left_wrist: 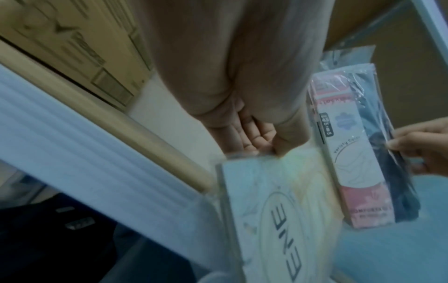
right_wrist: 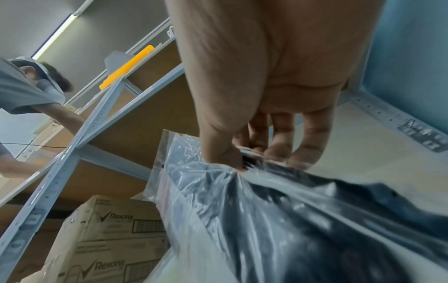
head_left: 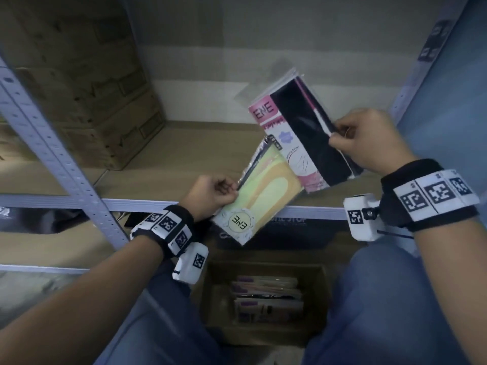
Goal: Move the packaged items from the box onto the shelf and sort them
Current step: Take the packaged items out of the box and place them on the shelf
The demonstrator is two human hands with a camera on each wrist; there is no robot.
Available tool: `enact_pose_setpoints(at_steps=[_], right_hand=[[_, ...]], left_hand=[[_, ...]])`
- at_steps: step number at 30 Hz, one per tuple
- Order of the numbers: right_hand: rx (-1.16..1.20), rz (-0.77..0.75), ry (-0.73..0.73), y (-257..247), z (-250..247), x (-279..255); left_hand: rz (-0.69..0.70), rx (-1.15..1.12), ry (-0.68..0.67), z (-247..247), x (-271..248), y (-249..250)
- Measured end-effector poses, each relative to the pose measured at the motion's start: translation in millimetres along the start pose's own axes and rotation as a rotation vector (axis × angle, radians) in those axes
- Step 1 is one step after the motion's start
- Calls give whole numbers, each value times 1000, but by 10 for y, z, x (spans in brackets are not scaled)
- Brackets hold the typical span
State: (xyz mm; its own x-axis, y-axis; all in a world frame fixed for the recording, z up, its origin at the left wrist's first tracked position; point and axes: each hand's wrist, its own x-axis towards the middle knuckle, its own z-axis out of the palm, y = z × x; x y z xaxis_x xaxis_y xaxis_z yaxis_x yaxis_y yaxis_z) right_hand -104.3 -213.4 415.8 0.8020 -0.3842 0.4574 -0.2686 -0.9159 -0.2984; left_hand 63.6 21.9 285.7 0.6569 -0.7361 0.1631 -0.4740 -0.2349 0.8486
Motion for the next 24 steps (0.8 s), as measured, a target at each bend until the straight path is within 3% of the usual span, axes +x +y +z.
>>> enact_pose_setpoints(at_steps=[7, 12, 17, 21, 24], right_hand=[[168, 71, 155, -335, 323, 453], [284, 154, 64, -531, 613, 697], [344, 212, -124, -716, 1060, 830], [440, 315, -300, -843, 1486, 934], [537, 410, -296, -881, 1751, 1006]], left_hand=[[-104, -135, 301, -630, 116, -181], [-194, -215, 486, -981, 245, -433], [-292, -291, 483, -1147, 443, -666], [-349, -173, 480, -1304, 592, -790], [-391, -44, 475, -1407, 705, -910]])
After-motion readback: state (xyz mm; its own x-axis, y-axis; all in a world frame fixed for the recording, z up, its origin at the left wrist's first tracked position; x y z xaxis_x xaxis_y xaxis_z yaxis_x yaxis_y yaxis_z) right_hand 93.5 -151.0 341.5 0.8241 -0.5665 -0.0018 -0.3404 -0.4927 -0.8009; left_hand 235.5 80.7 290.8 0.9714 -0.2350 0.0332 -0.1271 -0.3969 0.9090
